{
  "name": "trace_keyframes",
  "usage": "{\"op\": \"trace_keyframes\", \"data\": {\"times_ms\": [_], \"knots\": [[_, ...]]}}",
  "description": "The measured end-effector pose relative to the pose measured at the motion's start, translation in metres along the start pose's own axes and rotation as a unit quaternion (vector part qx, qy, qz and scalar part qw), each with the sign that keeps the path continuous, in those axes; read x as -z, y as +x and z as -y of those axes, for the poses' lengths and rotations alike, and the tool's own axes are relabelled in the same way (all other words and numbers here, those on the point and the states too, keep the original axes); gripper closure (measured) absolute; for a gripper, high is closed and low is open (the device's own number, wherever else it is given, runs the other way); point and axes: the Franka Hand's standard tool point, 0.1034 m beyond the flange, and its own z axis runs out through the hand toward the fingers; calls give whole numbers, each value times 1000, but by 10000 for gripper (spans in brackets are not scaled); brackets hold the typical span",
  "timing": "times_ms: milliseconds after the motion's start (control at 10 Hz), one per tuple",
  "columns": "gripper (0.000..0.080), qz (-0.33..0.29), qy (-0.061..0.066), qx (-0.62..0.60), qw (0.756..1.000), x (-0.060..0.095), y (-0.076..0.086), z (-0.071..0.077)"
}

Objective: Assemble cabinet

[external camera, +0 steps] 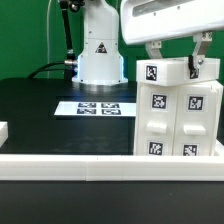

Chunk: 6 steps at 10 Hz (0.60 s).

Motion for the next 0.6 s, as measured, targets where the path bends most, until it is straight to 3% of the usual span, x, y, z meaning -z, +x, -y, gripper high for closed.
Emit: {"op": "trace_keyframes", "data": {"times_ms": [300, 600], "knots": [[238, 5, 1, -103, 995, 0, 0, -1], [236, 15, 7, -230, 973, 0, -2, 2]]}}
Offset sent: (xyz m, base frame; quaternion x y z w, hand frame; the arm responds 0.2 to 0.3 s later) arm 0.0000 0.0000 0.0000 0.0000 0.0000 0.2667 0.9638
